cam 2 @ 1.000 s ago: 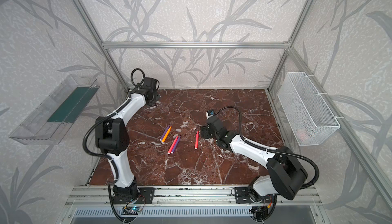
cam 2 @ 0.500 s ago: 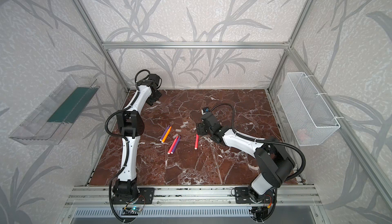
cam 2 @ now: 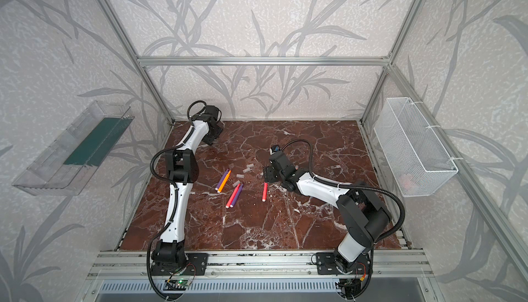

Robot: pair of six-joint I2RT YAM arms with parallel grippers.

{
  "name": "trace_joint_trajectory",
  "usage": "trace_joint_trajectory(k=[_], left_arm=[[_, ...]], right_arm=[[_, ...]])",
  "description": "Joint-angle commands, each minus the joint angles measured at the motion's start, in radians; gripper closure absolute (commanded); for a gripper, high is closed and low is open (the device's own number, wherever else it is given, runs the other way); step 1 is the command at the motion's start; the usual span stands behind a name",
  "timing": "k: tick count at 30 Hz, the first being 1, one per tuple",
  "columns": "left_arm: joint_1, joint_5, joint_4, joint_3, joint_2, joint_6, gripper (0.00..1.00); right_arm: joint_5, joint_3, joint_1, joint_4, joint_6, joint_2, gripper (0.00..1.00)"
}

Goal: Insert the pens into the pen caps
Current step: 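Reach the left gripper to the far edge and grasp the lone white cap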

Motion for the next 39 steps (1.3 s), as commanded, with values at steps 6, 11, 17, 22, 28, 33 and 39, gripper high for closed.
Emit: trace_joint_trajectory(k=[6,11,17,22,28,33,39], left_arm=[[0.001,-0.077,-0.026,0.021,0.030,-0.013,0.29],[-0.007,-0.117,-0.017,0.027,0.038,0.020,0.38],[-0.016,-0.113,-0.049,0.083,0.086,0.062,0.46],[-0.016,-0.101,-0.063,0.083,0.099,0.061,0.57],[-0.020,-0.107,-0.099,0.081,0.081,0.070,0.65],[-0.030,-0.114,-0.124,0.034,0.035,0.085,0.72],[-0.045,-0.138,-0.128,-0.056,-0.033,0.115,0.78]], right_arm=[[0.004,0.011,0.002,-0.004,-0.009,-0.016,0.20],[0.002,0.011,0.002,-0.004,-0.005,-0.016,0.20],[0.003,0.006,0.002,-0.007,-0.003,-0.025,0.20],[0.005,0.002,0.002,-0.004,0.001,-0.032,0.20],[0.006,-0.008,0.002,-0.002,0.002,-0.046,0.20],[0.006,-0.012,0.002,-0.001,0.006,-0.048,0.20],[-0.001,-0.013,0.002,0.003,0.010,-0.045,0.20]])
